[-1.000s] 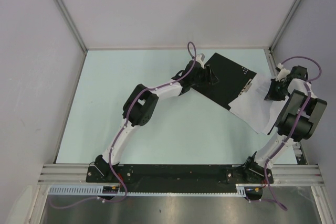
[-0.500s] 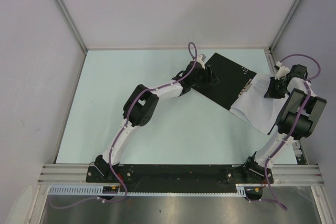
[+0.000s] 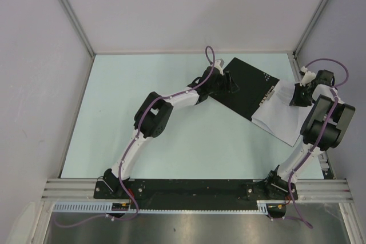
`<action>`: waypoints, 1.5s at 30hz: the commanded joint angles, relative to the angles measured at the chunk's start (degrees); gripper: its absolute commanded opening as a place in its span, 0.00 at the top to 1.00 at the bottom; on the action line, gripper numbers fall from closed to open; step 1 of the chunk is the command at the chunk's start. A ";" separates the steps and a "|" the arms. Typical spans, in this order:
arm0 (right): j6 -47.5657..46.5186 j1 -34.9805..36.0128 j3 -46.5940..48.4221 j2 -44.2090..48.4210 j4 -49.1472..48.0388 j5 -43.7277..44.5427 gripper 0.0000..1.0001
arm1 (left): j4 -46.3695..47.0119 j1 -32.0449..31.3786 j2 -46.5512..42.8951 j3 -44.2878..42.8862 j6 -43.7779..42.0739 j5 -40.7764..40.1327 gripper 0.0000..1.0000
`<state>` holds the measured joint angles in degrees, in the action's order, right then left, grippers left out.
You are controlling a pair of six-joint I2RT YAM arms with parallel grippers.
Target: Put the files into the folder
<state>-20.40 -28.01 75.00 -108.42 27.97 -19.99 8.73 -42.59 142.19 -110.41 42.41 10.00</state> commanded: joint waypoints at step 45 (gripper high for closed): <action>28.48 17.72 -2.05 13.60 -5.90 13.31 0.05 | -15.97 5.76 -13.26 -4.03 -13.78 13.18 0.16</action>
<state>4.29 -14.33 74.08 -89.38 28.53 0.60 -8.12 -38.09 132.57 -113.82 29.67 18.11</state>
